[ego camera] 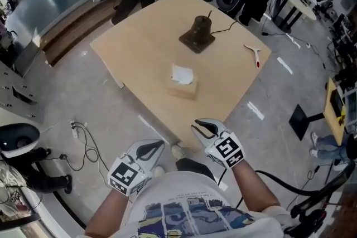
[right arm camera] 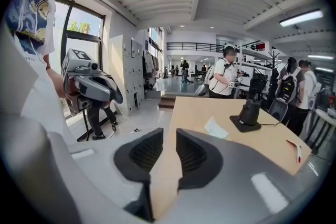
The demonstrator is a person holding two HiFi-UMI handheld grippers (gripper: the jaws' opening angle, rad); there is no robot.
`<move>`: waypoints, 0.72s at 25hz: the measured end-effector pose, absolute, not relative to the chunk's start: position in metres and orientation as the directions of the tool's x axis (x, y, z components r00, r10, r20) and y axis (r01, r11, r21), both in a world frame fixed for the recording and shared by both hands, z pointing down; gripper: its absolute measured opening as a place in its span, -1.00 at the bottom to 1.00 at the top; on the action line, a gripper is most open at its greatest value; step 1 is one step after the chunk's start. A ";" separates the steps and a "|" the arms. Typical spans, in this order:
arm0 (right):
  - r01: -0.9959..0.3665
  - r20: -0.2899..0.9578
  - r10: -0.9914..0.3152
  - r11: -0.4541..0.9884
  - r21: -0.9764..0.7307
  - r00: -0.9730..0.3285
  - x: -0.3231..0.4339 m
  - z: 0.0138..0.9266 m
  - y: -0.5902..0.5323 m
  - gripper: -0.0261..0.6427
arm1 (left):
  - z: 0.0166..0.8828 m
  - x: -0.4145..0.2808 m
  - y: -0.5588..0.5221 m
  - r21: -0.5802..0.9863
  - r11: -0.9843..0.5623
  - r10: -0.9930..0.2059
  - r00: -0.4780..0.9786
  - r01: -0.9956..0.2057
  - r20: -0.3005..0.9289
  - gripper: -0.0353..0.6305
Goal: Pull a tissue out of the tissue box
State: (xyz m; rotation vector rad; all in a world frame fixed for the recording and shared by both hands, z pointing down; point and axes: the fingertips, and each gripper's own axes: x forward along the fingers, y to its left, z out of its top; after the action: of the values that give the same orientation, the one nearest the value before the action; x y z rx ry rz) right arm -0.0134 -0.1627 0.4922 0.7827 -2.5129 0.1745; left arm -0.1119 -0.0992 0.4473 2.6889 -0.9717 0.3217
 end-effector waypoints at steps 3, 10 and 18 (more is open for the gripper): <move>-0.550 0.511 -0.479 0.835 0.015 -0.713 -0.001 0.500 -0.209 -0.68 | 0.444 -0.109 -0.126 0.168 -0.711 -0.625 0.724 -0.682 0.293 -0.89; -0.527 0.536 -0.450 0.850 0.012 -0.714 0.020 0.525 -0.300 -0.58 | 0.449 -0.101 -0.168 0.168 -0.655 -0.674 0.670 -0.737 0.312 -0.89; -0.500 0.555 -0.375 0.862 -0.086 -0.742 0.030 0.567 -0.376 -0.50 | 0.462 -0.086 -0.194 0.181 -0.586 -0.714 0.609 -0.790 0.346 -0.89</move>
State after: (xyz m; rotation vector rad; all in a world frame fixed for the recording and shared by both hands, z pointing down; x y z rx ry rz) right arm 0.0298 -0.3762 0.5670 0.6368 -2.4958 0.3105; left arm -0.0861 -0.1937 0.4621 2.5219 -1.2165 0.3395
